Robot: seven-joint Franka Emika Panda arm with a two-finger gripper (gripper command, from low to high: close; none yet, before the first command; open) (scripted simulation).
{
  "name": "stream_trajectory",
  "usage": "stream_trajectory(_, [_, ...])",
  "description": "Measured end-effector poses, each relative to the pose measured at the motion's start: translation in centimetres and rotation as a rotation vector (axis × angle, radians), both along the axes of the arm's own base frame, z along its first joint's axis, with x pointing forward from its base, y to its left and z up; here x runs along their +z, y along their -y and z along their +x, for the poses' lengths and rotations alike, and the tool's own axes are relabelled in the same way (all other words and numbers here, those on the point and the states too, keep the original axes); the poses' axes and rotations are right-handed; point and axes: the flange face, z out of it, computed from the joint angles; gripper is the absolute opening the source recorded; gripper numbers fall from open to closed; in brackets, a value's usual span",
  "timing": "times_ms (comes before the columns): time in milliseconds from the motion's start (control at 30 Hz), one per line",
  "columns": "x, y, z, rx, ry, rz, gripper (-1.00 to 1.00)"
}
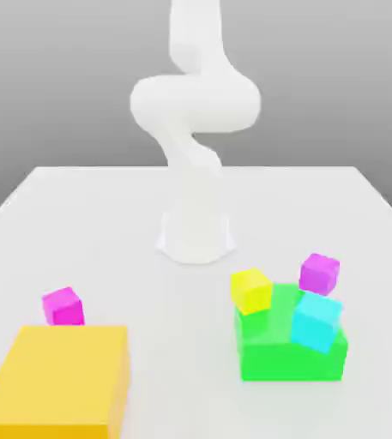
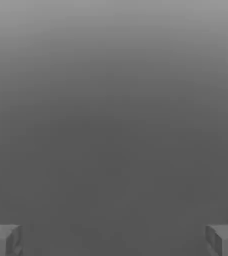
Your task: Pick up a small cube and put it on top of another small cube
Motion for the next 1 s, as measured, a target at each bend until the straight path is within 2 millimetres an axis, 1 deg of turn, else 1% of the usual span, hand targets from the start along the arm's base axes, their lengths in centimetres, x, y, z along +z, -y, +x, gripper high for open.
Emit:
stream_trajectory(100, [-5.8, 3.9, 2.4, 0.048, -0.084, -0.042, 0.0])
stream_trajectory(200, [-11.6, 7.2, 3.6, 0.097, -0.164, -0.08, 0.0])
stream_trajectory(300, [-17.4, 10.3, 4.0, 0.152, -0.245, -0.113, 0.0])
stream_trajectory(400, [-23.2, 12.9, 3.3, 0.21, -0.325, -0.141, 0.0])
stream_trajectory(467, [-27.0, 14.5, 2.5, 0.251, -0.378, -0.158, 0.0])
stream_trajectory(567, [-32.3, 16.5, 0.4, 0.316, -0.456, -0.179, 0.0])
stream_trajectory(667, [-37.2, 18.1, -2.3, 0.383, -0.532, -0.195, 0.0])
stream_trajectory(767, [-41.5, 19.3, -5.7, 0.453, -0.606, -0.206, 0.0])
stream_trajectory(867, [-45.2, 20.2, -9.5, 0.525, -0.677, -0.213, 0.0])
stream_trajectory(900, [-46.1, 20.6, -10.7, 0.538, -0.695, -0.212, 0.0])
stream_trajectory(1000, [-47.3, 21.1, -11.5, 0.551, -0.709, -0.218, 0.0])
